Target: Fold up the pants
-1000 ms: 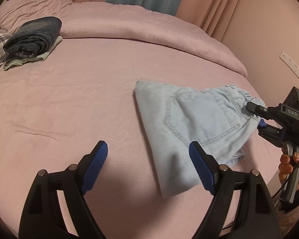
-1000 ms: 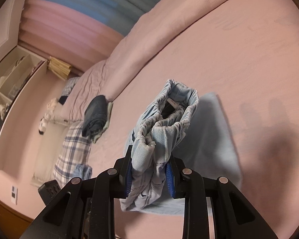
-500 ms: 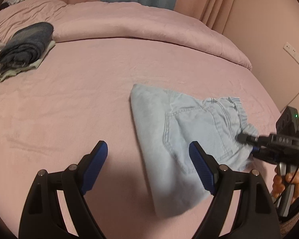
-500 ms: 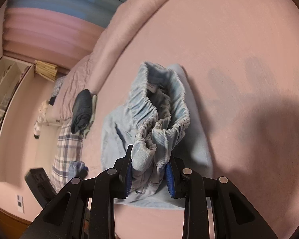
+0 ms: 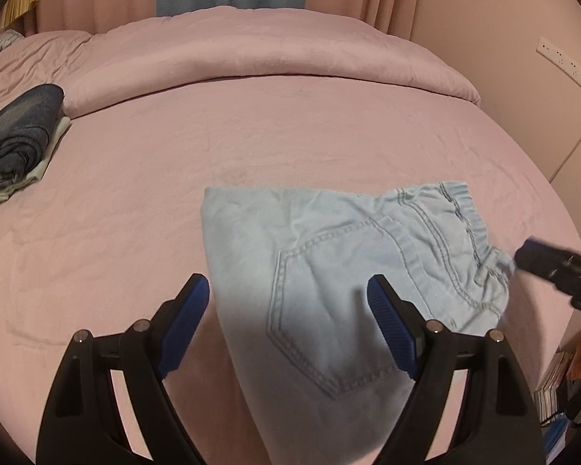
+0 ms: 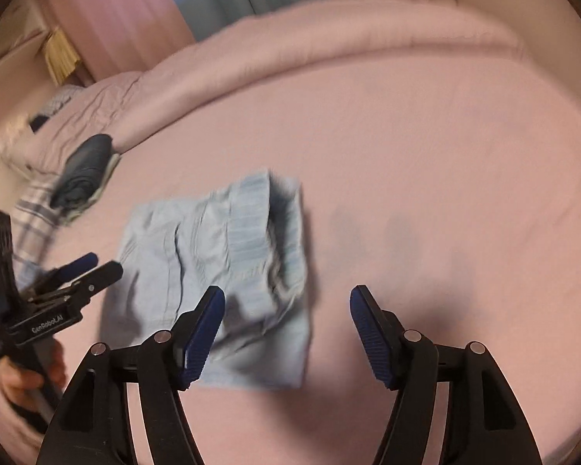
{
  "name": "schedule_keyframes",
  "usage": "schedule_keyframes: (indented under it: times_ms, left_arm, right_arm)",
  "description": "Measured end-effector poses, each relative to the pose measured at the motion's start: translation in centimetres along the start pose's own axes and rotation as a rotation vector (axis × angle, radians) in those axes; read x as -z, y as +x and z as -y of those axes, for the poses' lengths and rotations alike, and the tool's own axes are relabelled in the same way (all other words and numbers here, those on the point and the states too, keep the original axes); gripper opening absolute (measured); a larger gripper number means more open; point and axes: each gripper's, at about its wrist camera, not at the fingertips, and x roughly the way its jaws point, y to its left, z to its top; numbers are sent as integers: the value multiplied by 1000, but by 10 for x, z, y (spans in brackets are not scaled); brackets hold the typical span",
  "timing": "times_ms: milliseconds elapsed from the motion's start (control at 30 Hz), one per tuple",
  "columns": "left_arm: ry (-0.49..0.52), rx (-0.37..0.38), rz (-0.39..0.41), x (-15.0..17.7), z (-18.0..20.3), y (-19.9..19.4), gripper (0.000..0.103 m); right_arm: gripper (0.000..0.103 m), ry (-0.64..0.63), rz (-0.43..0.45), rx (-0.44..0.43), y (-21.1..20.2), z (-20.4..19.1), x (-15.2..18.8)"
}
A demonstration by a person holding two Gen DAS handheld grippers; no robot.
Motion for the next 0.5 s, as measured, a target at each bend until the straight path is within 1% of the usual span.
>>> schedule_keyframes:
  times_ms: [33,100,167,200,233,300,333,367,400,433,500]
  left_arm:
    - [1,2,1,-2,0,1,84]
    - [8,2,3,-6,0,5,83]
    - [27,-10,8,-11,2,10,82]
    - [38,-14,6,-14,2,13,82]
    - [47,-12,2,-16,3,17,78]
    - [65,-11,-14,-19,4,25,68]
    - [74,-7,-29,-21,4,30,57]
    - [80,-8,-41,-21,4,34,46]
    - [92,-11,-56,-21,5,39,42]
    - [103,-11,-72,-21,6,44,38]
    - [117,-15,-103,-20,9,54,38]
  right_arm:
    - [68,-30,37,-4,-3,-7,-4]
    - [68,-62,62,-27,-2,-16,-10]
    - [67,-119,61,-55,5,-30,-17]
    - [63,-152,60,-63,10,-37,-21]
    - [61,-178,57,-67,14,-41,-23]
    - [50,-234,38,-57,29,-51,-27]
    - [47,-251,32,-54,33,-55,-28]
    - [41,-271,17,-52,40,-58,-27]
    - [34,-287,2,-45,44,-59,-25]
    - [32,-303,-18,-31,50,-60,-23]
    - [29,-312,-69,-6,64,-56,-17]
